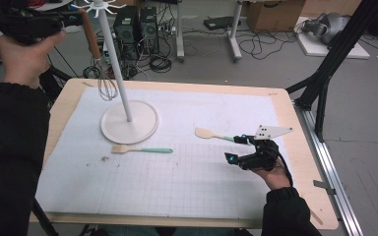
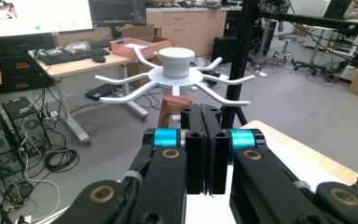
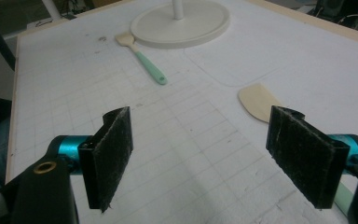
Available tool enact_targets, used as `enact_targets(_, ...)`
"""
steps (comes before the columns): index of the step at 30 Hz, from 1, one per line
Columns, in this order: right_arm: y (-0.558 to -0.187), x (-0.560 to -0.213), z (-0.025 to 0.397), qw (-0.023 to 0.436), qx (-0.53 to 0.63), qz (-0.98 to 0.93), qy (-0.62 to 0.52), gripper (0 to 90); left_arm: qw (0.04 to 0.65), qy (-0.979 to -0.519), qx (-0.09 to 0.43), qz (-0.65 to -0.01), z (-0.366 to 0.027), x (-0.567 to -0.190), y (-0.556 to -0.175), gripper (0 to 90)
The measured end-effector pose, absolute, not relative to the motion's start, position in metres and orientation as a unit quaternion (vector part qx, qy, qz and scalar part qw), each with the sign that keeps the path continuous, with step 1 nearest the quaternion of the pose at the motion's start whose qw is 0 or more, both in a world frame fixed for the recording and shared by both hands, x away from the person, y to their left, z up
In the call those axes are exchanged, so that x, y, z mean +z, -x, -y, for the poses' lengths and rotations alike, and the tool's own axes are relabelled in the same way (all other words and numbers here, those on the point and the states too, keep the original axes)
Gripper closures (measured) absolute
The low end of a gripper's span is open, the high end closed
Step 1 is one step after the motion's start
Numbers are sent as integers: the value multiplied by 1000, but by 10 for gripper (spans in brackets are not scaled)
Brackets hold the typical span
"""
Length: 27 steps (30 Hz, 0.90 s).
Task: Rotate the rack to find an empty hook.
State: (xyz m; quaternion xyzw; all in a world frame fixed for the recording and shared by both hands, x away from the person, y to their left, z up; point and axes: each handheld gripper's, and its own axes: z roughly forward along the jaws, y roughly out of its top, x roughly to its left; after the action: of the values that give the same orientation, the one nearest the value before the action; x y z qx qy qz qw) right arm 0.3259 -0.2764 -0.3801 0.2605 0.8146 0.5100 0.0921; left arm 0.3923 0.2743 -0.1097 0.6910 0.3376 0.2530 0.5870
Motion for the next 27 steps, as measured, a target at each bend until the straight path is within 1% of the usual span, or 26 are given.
enact_targets(2,-326,-380,276,91,510,-814,-261,217,591,-691,250,-332,-275,-112,-390,826)
enact_targets(5,-326,-381,276,90,509,-815,-261,217,588,-695,251,-329,-274,-116,-387,785)
enact_targets(19,-326,-382,271,95,499,-820,-263,214,583,-702,247,-326,-287,-132,-370,663)
enact_targets(22,-325,-382,271,94,498,-821,-263,214,581,-703,247,-328,-289,-136,-367,622)
enact_targets(27,-326,-382,270,93,497,-822,-264,214,578,-707,245,-325,-288,-141,-364,593)
